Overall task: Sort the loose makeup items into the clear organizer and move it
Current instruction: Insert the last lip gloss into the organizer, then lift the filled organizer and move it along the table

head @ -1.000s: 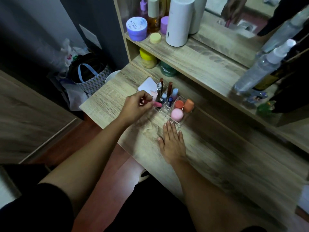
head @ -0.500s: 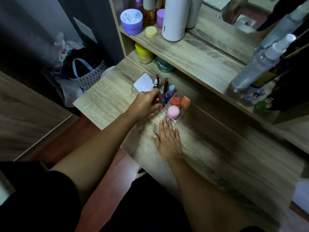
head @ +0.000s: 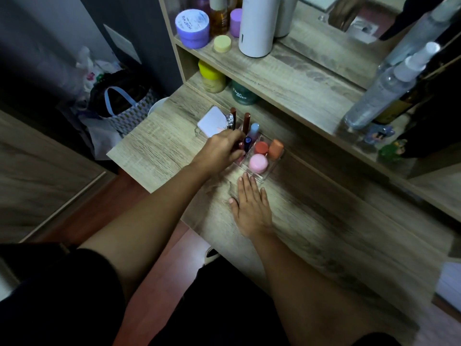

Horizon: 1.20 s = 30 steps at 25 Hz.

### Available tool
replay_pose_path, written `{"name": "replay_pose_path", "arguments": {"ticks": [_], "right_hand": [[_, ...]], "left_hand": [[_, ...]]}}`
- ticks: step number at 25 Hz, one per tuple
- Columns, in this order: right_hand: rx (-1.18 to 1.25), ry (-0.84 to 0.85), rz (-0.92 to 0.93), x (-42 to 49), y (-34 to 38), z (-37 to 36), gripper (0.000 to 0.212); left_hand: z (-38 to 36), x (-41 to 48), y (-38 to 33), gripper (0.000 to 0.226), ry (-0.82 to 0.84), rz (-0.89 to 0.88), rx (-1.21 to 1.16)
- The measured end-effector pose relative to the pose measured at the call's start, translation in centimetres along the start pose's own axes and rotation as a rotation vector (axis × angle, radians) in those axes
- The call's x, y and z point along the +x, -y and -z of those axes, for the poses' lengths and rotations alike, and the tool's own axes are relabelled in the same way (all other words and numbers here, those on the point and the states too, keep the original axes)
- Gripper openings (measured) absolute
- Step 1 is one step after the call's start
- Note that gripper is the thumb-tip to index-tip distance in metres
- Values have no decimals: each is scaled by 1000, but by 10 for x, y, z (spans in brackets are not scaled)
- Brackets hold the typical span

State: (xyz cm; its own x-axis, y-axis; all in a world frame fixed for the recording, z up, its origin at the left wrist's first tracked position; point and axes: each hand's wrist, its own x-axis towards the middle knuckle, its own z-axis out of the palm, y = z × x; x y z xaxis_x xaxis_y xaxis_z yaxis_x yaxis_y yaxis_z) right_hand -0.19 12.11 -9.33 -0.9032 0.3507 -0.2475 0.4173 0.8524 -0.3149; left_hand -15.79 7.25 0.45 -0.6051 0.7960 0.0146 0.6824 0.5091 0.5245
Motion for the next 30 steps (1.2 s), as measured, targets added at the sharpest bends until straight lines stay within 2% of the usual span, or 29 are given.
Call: {"name": "replay_pose_path", "arguments": {"ticks": [4, 7, 10, 12, 13, 14, 15, 17, 20, 25, 30], "right_hand": [[37, -8, 15, 0, 0, 7, 62], [143, -194, -74, -6, 6, 19, 51], [232, -373, -252, -6, 11, 29, 36], [260, -395, -421, 0, 12, 37, 43], [278, -392, -495, 4, 11, 40, 51], [307, -385, -541, 9, 9, 42, 60], [354, -374, -557, 14, 7, 43, 70], [471, -333, -538, 25, 2, 44, 88], [598, -344, -526, 38, -1, 41, 93], [739, -452, -557, 49, -1, 37, 79], [793, -499, -554, 49, -1, 35, 82]], "left_hand": [[3, -3, 1, 45, 27, 5, -34], [11, -9, 5, 37, 5, 33, -125], [17, -20, 19, 9, -213, 130, -265], [21, -22, 36, 4, -418, 279, -312], [22, -20, 48, 9, -477, 363, -311], [23, -16, 60, 17, -476, 443, -289], [22, -9, 72, 26, -407, 511, -259], [19, 3, 90, 40, -181, 580, -219], [13, 16, 102, 46, -7, 582, -269], [9, 31, 104, 62, 67, 621, -552], [7, 34, 97, 57, 37, 635, -615]]}}
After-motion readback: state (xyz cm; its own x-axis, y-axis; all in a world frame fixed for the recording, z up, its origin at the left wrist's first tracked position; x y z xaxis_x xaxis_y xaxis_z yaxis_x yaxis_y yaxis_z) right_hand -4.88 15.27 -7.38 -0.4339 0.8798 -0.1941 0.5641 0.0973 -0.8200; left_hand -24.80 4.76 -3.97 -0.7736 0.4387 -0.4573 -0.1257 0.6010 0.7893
